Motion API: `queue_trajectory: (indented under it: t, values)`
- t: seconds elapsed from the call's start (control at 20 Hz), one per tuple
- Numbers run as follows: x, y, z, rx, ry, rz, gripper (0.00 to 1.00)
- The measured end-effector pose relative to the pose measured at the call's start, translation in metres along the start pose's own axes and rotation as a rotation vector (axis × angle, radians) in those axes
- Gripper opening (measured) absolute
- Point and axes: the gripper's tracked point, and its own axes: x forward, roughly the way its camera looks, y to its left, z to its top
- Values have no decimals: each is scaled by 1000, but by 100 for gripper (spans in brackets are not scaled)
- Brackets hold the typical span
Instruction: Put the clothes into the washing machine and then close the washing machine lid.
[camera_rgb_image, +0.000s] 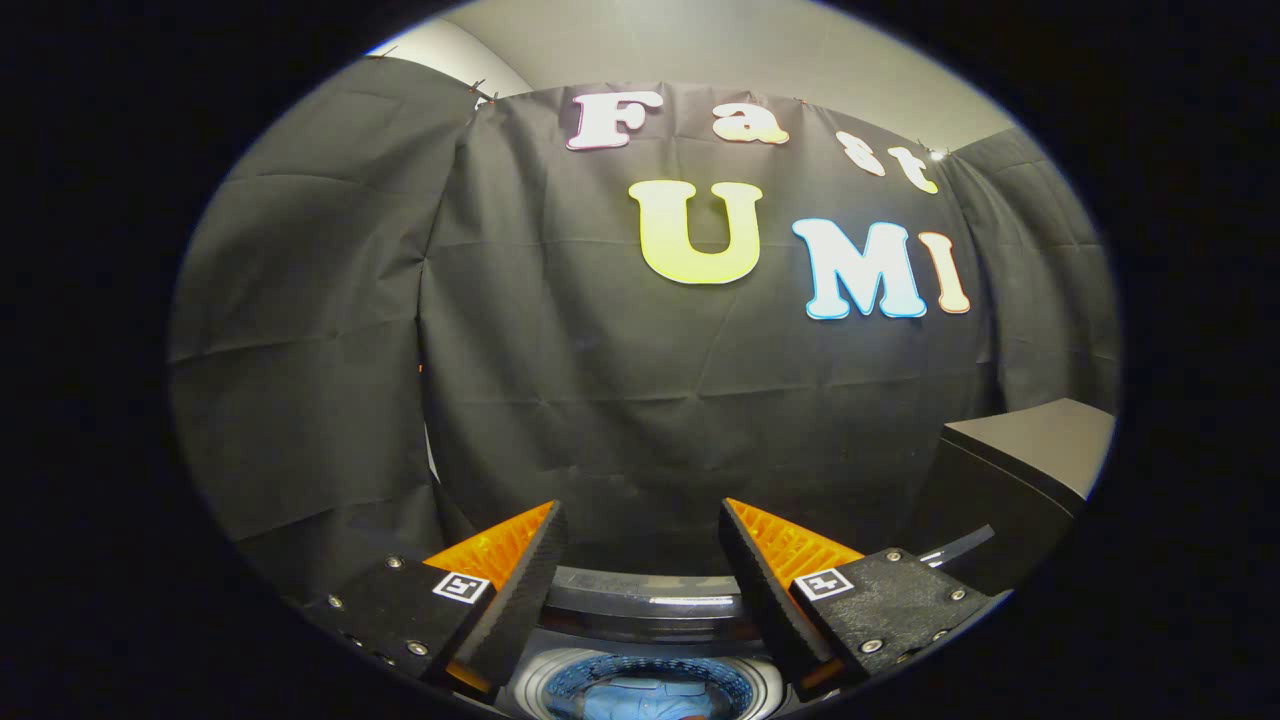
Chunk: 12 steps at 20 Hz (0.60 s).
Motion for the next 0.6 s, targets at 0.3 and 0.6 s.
queue_trajectory:
  t: [0.3, 0.6]
  values:
    - [-21, 3, -17, 2, 4, 22, 95]
    - [-35, -3, -55, -7, 73, 8, 95]
